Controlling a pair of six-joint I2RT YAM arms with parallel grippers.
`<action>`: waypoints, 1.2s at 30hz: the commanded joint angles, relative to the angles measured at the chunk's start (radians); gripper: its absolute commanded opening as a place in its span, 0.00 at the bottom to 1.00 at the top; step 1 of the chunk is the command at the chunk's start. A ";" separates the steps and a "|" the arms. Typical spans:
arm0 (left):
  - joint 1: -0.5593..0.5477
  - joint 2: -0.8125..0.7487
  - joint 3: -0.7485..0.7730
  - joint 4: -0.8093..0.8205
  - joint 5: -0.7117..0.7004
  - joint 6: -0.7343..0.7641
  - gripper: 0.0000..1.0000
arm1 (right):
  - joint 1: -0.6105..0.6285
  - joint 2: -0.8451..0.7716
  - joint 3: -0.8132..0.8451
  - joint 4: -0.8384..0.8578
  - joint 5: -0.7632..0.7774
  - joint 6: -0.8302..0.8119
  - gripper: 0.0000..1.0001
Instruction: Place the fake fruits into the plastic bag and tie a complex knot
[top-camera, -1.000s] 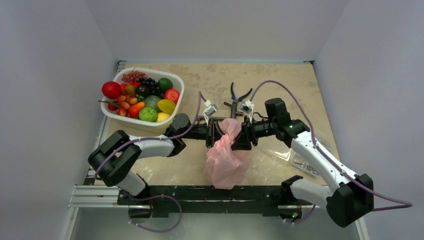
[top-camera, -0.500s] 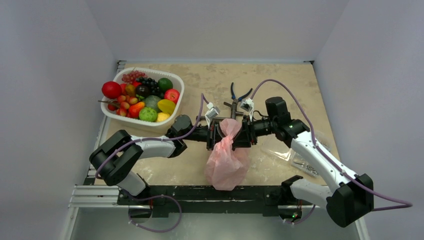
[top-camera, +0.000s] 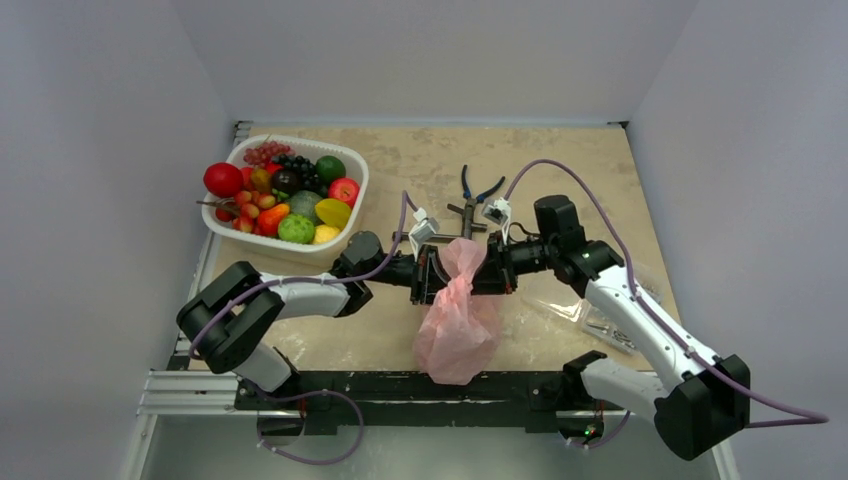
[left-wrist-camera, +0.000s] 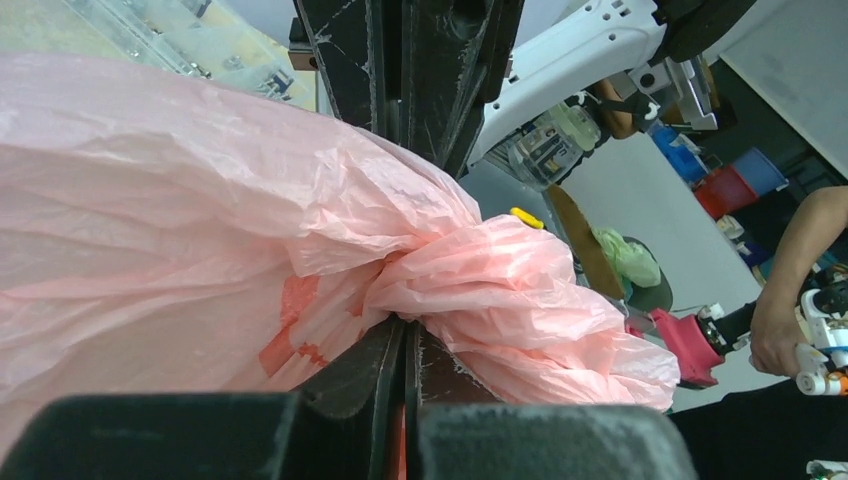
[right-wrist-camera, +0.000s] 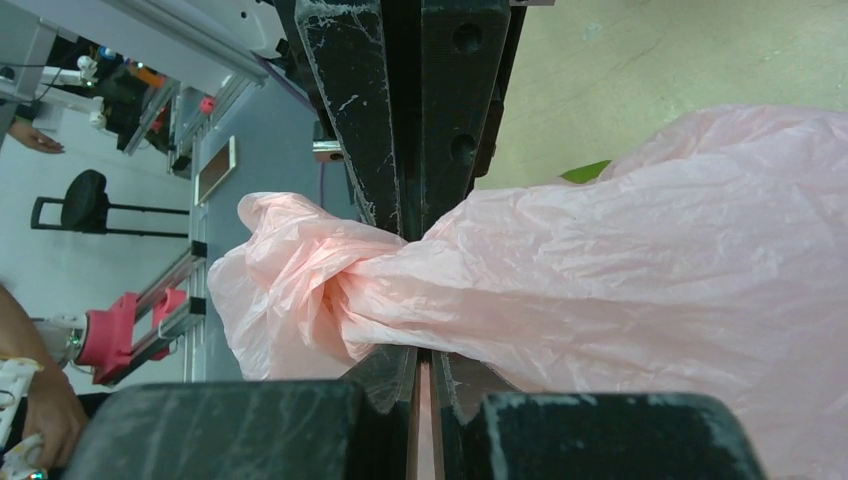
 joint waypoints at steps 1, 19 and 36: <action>-0.004 -0.034 -0.006 0.013 0.004 0.057 0.01 | 0.006 -0.019 0.025 0.003 -0.011 -0.011 0.00; 0.187 -0.575 -0.028 -1.021 -0.053 0.874 0.64 | 0.006 -0.111 -0.046 0.129 0.064 0.011 0.00; -0.129 -0.493 0.186 -1.027 -0.454 0.899 0.78 | 0.078 -0.130 -0.080 0.160 0.159 -0.009 0.00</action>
